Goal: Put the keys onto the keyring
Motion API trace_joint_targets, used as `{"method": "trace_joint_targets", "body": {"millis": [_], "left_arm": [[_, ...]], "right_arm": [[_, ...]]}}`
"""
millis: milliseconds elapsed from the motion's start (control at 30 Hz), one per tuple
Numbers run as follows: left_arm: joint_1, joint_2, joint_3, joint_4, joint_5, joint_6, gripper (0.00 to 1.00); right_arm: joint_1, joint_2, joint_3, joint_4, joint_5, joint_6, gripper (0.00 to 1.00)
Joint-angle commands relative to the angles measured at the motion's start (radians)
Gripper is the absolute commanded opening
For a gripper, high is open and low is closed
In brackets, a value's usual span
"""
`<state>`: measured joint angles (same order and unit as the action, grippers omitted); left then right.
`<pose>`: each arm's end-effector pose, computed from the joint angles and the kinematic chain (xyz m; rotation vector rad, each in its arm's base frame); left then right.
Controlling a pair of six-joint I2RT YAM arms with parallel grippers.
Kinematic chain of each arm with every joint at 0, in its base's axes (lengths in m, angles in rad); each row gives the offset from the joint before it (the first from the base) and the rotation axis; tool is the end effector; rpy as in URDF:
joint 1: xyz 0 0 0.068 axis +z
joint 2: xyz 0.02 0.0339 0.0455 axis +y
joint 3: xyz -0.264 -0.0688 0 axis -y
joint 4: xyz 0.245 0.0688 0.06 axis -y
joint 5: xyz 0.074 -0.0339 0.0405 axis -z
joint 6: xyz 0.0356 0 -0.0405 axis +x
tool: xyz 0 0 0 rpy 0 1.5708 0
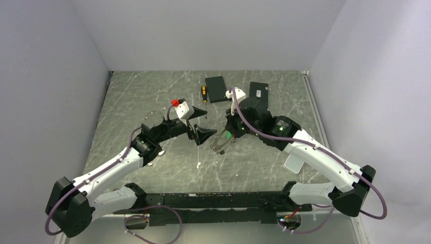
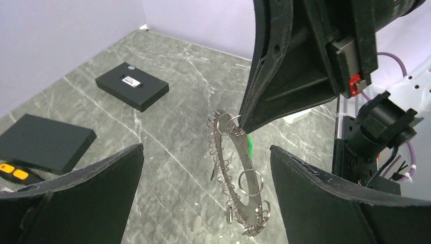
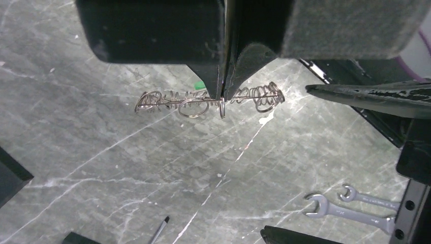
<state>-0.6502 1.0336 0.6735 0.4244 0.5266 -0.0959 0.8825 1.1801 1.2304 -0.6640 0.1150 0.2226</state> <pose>0.1801 -0.1595 0.3169 0.8454 1.3572 -0.9830 0.1623 0.1909 0.3669 -0.6575 2.1248 0.4964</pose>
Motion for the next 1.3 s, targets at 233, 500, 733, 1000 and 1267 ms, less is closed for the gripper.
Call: {"method": "trace_joint_targets", "body": {"millis": [233,500,733,1000,1267], "left_arm": [[-0.076,0.147,-0.001,0.147,-0.161,0.031,0.99],[-0.131,0.197,0.031,0.126,-0.155,0.124,0.56],[-0.140,0.230,0.062,0.081,-0.165,0.201,0.13],[-0.141,0.196,0.060,0.005,-0.227,0.321,0.08],[-0.163,0.183,0.044,-0.024,-0.230,0.500,0.09]], "right_arm": [[-0.141,0.091,0.179,-0.104,-0.276,0.116,0.00],[-0.164,0.115,0.222,-0.155,-0.330,0.097,0.00],[-0.173,0.116,0.241,-0.198,-0.342,0.074,0.00],[-0.195,0.103,0.246,-0.244,-0.401,0.063,0.00],[-0.206,0.122,0.262,-0.297,-0.426,0.025,0.00]]}}
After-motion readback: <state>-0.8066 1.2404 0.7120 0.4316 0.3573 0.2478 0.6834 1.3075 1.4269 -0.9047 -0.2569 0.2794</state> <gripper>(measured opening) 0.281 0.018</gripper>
